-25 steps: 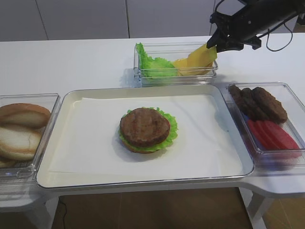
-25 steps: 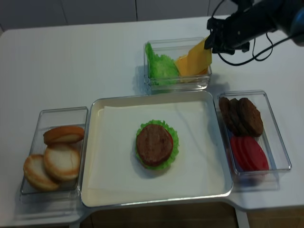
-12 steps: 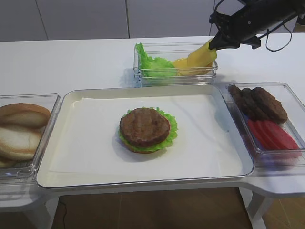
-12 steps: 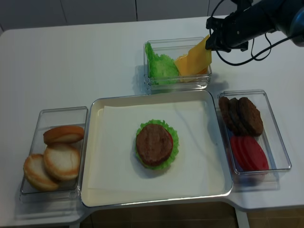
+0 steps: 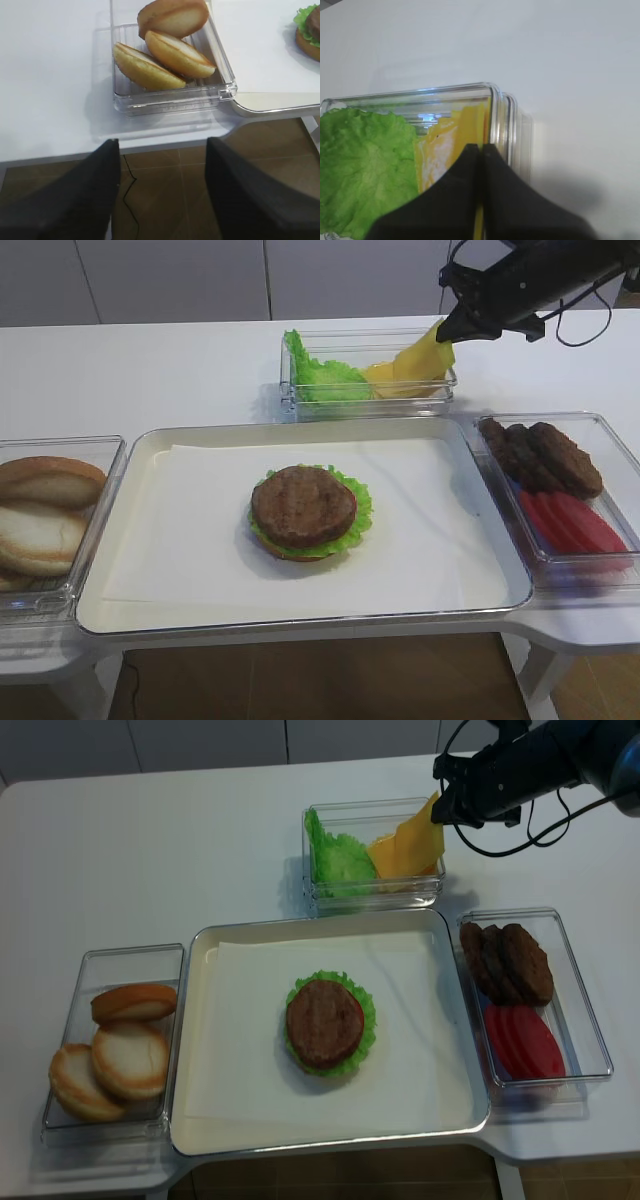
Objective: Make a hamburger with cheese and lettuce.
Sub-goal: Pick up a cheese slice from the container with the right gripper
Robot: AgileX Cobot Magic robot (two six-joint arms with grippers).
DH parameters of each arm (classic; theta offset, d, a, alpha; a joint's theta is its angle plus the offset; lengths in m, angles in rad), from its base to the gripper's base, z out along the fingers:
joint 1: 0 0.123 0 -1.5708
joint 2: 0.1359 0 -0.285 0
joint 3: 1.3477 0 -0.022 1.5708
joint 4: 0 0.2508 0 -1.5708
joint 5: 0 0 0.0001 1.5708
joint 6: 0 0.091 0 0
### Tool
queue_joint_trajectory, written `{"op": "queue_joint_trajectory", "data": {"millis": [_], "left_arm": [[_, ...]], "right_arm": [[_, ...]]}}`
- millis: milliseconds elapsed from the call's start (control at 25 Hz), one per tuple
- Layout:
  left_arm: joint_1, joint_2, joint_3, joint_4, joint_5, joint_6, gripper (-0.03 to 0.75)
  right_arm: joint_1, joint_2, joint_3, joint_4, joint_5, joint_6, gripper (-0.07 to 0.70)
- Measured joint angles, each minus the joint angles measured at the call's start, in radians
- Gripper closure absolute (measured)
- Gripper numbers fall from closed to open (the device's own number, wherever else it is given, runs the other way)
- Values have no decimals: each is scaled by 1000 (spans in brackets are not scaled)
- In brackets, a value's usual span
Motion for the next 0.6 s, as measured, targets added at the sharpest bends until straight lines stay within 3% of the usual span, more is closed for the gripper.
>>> {"op": "queue_joint_trajectory", "data": {"millis": [600], "left_arm": [[0, 0, 0, 0, 0, 0, 310]], "right_arm": [[0, -104, 0, 4, 92, -35, 629]]}}
